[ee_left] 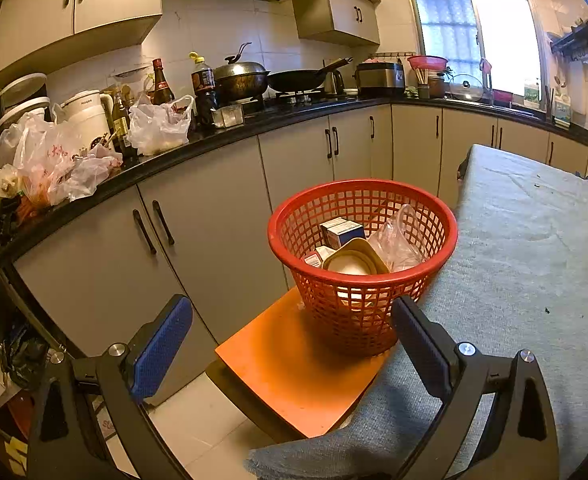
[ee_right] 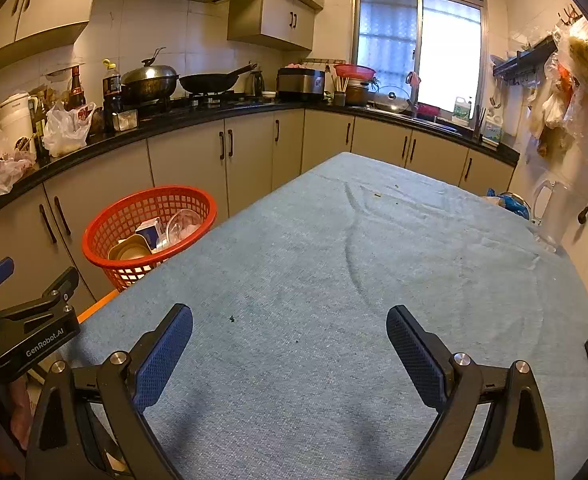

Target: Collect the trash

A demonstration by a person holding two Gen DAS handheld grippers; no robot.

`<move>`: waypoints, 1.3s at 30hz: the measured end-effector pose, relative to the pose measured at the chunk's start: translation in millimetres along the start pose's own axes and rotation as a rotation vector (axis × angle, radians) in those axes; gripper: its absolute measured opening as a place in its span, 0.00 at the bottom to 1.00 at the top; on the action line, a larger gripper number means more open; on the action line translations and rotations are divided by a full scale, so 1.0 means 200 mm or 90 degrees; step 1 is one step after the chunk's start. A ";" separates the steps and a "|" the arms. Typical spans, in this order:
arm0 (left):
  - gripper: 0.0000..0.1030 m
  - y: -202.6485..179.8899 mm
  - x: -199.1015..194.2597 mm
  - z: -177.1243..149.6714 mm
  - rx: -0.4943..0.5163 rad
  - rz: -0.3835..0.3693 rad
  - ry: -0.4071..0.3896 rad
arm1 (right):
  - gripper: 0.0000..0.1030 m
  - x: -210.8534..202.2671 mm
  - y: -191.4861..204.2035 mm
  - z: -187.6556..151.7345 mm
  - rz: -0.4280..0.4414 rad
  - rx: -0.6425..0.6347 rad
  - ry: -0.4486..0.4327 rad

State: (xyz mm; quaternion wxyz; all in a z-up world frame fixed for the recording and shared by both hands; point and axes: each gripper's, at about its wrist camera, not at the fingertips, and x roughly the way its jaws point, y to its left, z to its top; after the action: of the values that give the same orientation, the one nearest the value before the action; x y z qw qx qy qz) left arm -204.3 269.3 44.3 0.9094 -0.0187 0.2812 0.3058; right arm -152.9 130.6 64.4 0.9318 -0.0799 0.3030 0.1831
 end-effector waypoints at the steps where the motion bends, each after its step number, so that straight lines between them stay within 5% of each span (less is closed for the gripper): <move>1: 0.96 0.00 0.00 0.00 0.000 0.000 0.000 | 0.97 0.00 0.00 0.00 -0.001 -0.002 -0.001; 39: 0.96 0.01 0.01 -0.02 -0.006 -0.005 0.005 | 0.97 0.02 0.01 -0.01 -0.004 -0.006 0.009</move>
State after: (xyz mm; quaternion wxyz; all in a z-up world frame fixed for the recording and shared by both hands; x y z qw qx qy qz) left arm -205.8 272.3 40.1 0.9095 -0.0251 0.2832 0.3033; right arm -153.0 133.3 60.4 0.9297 -0.0868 0.3088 0.1809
